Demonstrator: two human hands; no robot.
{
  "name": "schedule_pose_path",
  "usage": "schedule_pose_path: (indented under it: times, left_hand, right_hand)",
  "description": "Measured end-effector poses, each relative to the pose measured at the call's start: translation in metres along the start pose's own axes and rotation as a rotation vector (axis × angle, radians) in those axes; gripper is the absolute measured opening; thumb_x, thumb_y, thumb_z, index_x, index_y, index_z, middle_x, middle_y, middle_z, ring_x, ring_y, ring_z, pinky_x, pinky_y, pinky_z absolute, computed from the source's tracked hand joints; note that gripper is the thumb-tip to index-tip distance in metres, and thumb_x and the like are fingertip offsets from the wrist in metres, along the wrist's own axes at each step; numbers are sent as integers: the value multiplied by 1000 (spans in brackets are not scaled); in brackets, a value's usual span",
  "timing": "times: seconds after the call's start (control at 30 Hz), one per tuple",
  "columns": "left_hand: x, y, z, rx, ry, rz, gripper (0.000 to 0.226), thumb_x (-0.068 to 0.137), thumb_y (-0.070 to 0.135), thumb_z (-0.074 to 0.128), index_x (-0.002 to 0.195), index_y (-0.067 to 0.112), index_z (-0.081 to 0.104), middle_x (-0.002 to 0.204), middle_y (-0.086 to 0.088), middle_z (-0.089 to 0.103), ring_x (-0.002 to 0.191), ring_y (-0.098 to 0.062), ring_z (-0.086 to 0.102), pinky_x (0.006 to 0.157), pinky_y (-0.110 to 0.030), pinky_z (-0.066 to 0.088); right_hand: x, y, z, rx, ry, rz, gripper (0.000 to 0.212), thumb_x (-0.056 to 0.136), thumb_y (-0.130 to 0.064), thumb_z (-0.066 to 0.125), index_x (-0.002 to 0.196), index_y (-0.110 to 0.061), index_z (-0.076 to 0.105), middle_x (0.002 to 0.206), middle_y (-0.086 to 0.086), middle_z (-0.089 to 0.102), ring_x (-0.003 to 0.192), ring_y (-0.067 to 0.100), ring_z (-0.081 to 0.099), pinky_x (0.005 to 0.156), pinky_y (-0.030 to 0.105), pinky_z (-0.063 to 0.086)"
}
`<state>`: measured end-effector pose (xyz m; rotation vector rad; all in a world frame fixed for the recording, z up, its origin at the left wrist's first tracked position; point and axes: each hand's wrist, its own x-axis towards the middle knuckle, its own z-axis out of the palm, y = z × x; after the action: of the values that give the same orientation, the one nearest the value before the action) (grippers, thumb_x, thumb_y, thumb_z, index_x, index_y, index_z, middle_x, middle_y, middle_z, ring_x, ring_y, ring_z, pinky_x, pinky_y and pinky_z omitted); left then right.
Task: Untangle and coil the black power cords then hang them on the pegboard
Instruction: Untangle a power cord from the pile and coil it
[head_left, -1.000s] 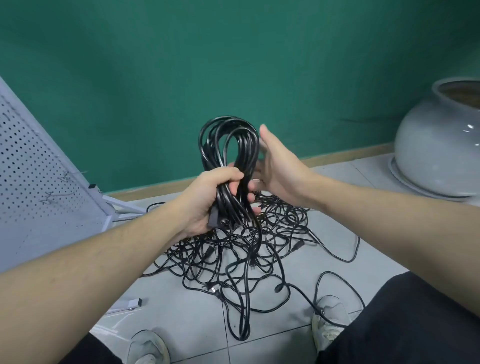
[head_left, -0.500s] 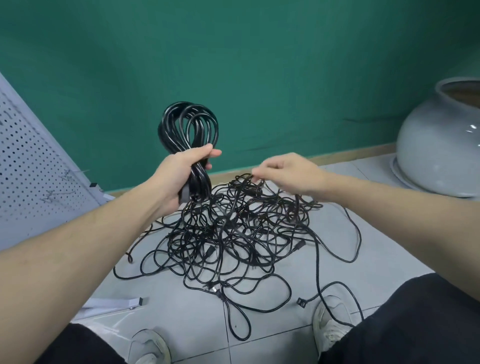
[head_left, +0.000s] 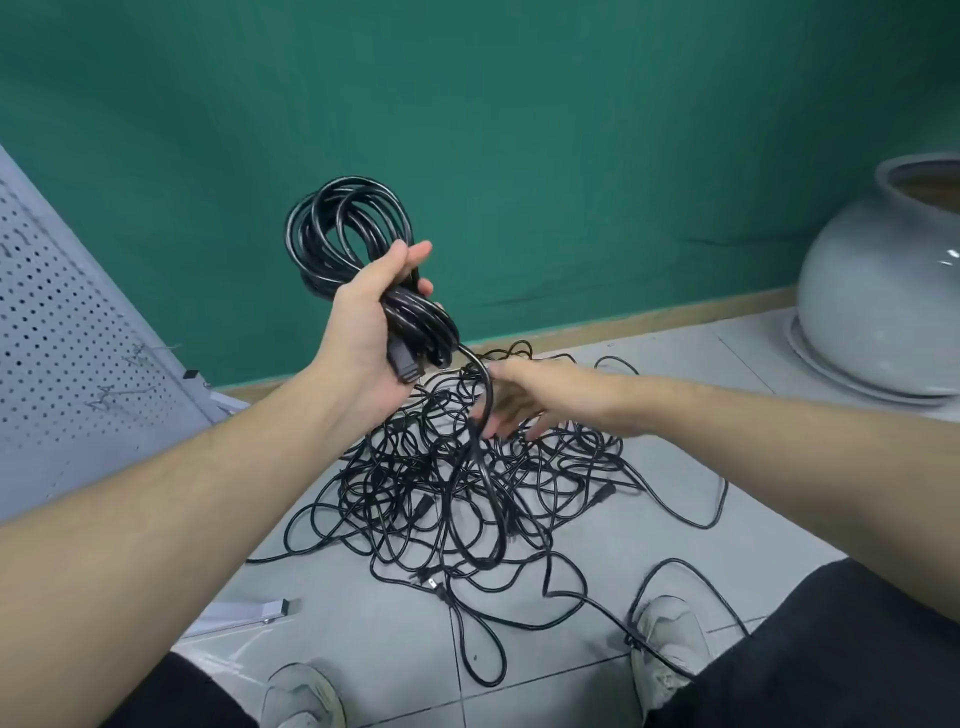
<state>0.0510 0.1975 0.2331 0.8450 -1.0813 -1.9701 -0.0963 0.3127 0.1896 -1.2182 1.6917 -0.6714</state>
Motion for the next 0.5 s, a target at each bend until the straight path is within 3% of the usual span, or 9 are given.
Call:
schedule_pose_path:
  times: [0.07,0.13,0.23,0.3,0.4,0.5]
  left_hand:
    - [1,1,-2,-8,49,23,24,95,40,66,86,25,83,76,3,61,66,-14,53,87,-41,44]
    - [2,2,-4,-8,91,42,23,95,40,67,85,26,82,77,5,61,63,-8,57,82,-35,48]
    - [4,5,-6,12,123,52,23,96,42,66,85,28,81,78,8,60,58,-4,57,62,-23,49]
    - [4,5,-9,94,118,51,22,95,44,66,86,30,81,81,7,58,58,-6,52,55,-20,46]
    - [1,2,-9,394,109,66,19,92,47,69,90,34,82,88,7,58,60,-9,46,47,-18,40]
    - [-2,-4,-3,647,97,93,21,86,47,74,97,32,82,83,9,61,63,-10,49,48,-22,37]
  right_hand:
    - [-4,2,5,149,-140,25,50,106,-45,28,124,-16,64,114,-2,75,115,17,65,106,41,45]
    - [-6,4,6,317,-203,-10,40,104,-47,36,114,-26,68,121,-5,71,117,17,62,110,46,41]
    - [-5,0,7,485,-285,-28,27,98,-50,48,105,-28,63,130,0,66,116,16,61,107,47,43]
    - [-1,0,10,338,-218,-46,10,101,-36,56,95,-27,57,125,0,69,108,10,62,99,41,44]
    - [1,3,5,4,-44,-71,11,101,-29,60,97,-21,55,97,-4,62,85,10,50,82,34,40]
    - [1,3,-3,-150,3,-101,12,98,-24,64,98,-20,53,90,0,59,77,14,51,70,38,53]
